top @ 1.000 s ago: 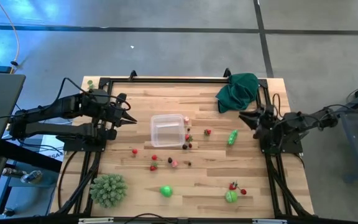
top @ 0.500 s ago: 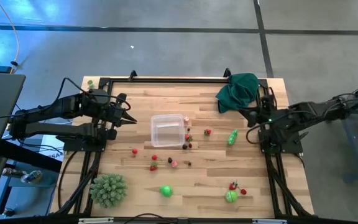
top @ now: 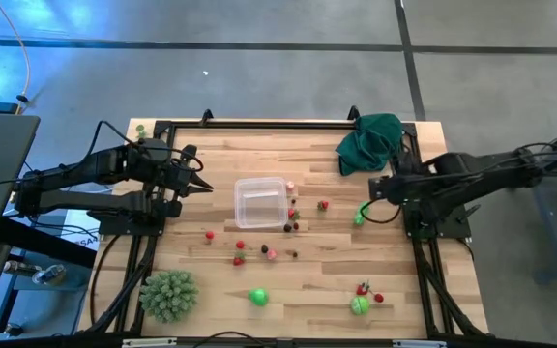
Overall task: Pick and placing Produce into tupperware
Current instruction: Put the green pea into the transparent container
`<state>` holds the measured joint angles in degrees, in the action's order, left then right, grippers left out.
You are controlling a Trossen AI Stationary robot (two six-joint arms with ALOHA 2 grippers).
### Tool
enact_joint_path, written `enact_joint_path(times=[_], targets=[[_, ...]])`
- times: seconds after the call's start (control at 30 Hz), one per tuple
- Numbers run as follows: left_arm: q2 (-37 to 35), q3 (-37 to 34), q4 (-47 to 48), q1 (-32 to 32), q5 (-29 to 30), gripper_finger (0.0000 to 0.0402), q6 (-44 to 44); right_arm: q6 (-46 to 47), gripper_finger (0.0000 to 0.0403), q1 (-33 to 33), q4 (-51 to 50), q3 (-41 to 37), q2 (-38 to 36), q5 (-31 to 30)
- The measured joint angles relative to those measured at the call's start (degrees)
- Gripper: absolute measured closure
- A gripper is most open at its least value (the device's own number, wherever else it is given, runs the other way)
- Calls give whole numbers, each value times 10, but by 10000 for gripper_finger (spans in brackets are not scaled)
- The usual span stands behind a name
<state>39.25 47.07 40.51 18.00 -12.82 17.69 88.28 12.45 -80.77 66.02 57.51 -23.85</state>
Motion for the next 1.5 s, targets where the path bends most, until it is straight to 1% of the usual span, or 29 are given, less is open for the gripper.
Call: enact_joint_path(times=[0.1, 0.23, 0.37, 0.5, 0.7, 0.8, 0.93, 1.1, 1.27, 1.37, 1.5], targets=[[0, 0, 0, 0, 0, 383, 0, 31, 284, -13, -4, -22, 21, 17], [0, 0, 0, 0, 0, 383, 0, 45, 284, -40, 5, -58, 41, 71], [0, 0, 0, 0, 0, 383, 0, 56, 284, -66, 44, -103, 56, 139], [0, 0, 0, 0, 0, 383, 0, 89, 284, -87, 92, -145, 68, 183], [0, 0, 0, 0, 0, 383, 0, 94, 284, -116, 153, -188, 71, 185], [0, 0, 0, 0, 0, 383, 0, 94, 284, -125, 167, -201, 70, 181], [0, 0, 0, 0, 0, 383, 0, 93, 284, -126, 189, -219, 70, 177], [0, 0, 0, 0, 0, 383, 0, 96, 284, -126, 217, -246, 70, 185], [0, 0, 0, 0, 0, 382, 0, 144, 284, -126, 238, -262, 70, 158], [0, 0, -1, 0, 0, 382, 0, 162, 284, -124, 246, -268, 70, 155], [0, 0, -1, 0, 0, 382, 0, 167, 284, -120, 250, -268, 70, 144]])
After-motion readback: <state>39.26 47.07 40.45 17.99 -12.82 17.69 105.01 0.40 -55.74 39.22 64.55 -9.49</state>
